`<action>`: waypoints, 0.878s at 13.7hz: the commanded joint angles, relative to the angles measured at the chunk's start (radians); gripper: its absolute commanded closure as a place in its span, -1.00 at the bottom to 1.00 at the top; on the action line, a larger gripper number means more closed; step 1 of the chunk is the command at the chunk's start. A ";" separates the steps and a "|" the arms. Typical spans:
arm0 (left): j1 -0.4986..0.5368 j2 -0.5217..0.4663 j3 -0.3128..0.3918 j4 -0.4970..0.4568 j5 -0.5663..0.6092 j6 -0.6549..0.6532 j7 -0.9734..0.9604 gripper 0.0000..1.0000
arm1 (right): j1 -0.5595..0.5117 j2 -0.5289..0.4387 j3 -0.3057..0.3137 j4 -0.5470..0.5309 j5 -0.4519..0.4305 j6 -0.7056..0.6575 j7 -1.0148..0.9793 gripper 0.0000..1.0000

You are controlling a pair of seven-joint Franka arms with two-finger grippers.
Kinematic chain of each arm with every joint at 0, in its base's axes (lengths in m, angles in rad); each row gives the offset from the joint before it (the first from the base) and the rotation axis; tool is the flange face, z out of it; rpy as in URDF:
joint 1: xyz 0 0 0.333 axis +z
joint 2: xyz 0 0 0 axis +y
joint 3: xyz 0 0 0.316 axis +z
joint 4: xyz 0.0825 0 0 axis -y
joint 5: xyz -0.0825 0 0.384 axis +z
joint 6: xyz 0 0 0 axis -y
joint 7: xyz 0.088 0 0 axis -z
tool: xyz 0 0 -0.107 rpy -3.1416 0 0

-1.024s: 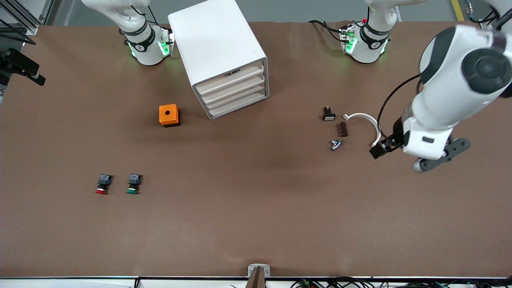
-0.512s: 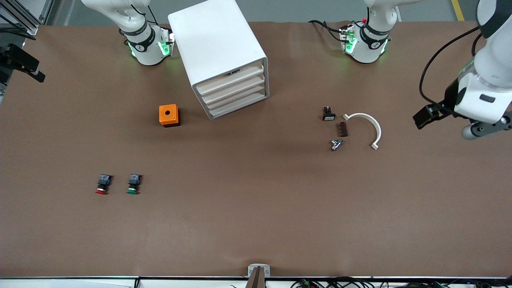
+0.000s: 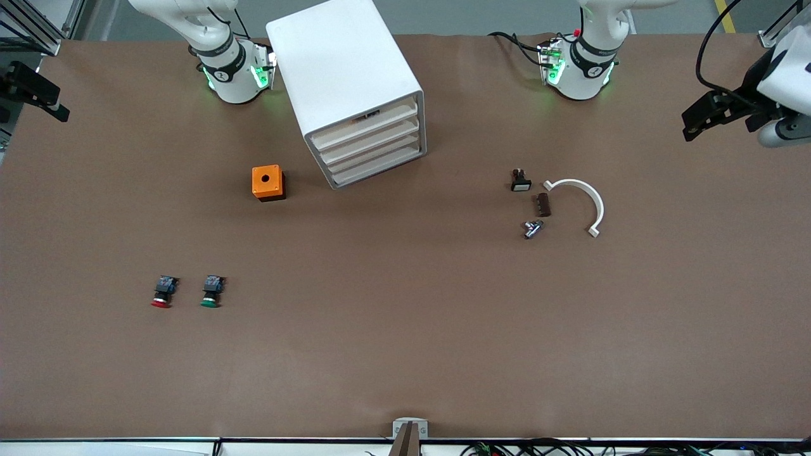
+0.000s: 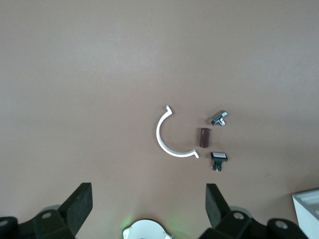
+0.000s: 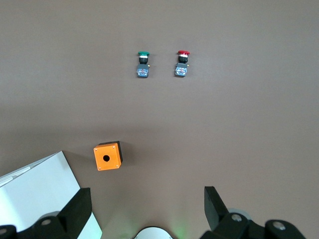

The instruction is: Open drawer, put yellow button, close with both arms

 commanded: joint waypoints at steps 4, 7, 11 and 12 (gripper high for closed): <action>-0.017 -0.094 0.028 -0.105 -0.024 0.016 0.038 -1.00 | -0.001 -0.002 0.001 0.003 -0.014 -0.006 -0.006 -1.00; -0.020 -0.087 0.024 -0.101 -0.021 0.011 0.039 -1.00 | -0.001 -0.002 0.001 -0.009 -0.003 -0.006 -0.001 -1.00; -0.019 -0.083 0.023 -0.095 -0.021 0.011 0.041 -1.00 | -0.004 -0.007 -0.003 -0.020 0.006 -0.003 0.008 -1.00; -0.019 -0.077 0.023 -0.093 -0.021 0.010 0.042 -1.00 | -0.004 -0.007 -0.003 -0.020 0.008 -0.003 0.008 -1.00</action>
